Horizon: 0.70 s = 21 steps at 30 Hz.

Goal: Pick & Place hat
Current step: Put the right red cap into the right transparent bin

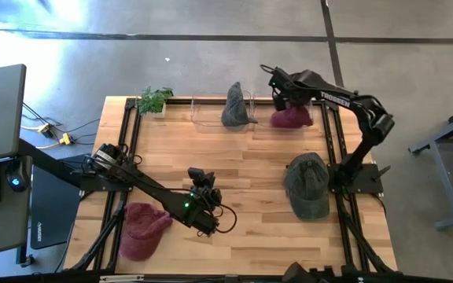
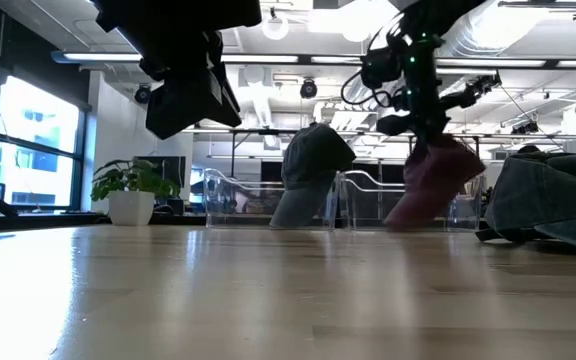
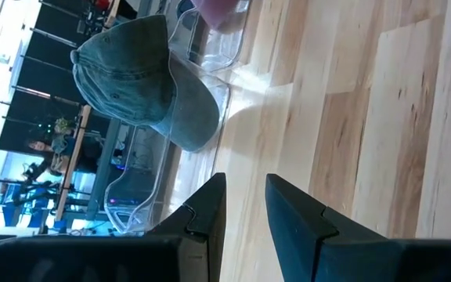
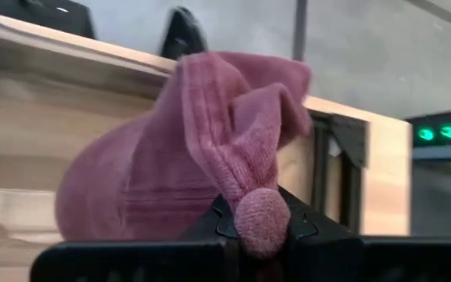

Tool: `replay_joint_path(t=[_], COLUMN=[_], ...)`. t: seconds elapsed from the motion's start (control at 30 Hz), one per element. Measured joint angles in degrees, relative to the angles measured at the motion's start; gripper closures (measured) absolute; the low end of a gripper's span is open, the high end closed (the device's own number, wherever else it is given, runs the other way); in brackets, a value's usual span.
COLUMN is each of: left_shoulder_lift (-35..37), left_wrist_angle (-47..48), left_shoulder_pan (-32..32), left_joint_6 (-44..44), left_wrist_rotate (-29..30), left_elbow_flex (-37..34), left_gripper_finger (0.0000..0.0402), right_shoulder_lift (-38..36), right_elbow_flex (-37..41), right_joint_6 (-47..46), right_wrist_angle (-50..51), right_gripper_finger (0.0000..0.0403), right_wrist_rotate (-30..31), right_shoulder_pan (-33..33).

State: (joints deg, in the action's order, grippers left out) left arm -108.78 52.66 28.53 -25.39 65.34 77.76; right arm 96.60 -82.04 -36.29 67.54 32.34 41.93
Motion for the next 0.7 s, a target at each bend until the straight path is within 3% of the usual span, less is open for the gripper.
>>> replay_joint_path(t=[0.27,0.43,0.57,0.7], left_shoulder_lift=[0.0,0.0,0.0,0.0], left_wrist_angle=[-0.1,-0.2,-0.1,-0.1], left_shoulder_pan=[0.0,0.0,0.0,0.0], left_joint_6=[-0.1,-0.1,-0.4,-0.4], left_wrist_rotate=[0.2,0.2,0.2,0.1], left_elbow_flex=[0.0,0.0,0.0,0.0], left_gripper_finger=[0.0317,0.0317,0.0317,0.0317], right_shoulder_lift=[-3.2,-3.3,-3.3,-3.3], right_elbow_flex=[0.0,0.0,0.0,0.0], right_joint_6=[-3.3,-2.3,-0.8,0.6], right_wrist_angle=[8.9,6.1,5.2,5.5], right_gripper_finger=[0.0381,0.0374,0.0345,0.0291], right_wrist_rotate=[7.3,6.5,5.5,5.5], right_shoulder_pan=[1.3,1.2,1.2,1.2])
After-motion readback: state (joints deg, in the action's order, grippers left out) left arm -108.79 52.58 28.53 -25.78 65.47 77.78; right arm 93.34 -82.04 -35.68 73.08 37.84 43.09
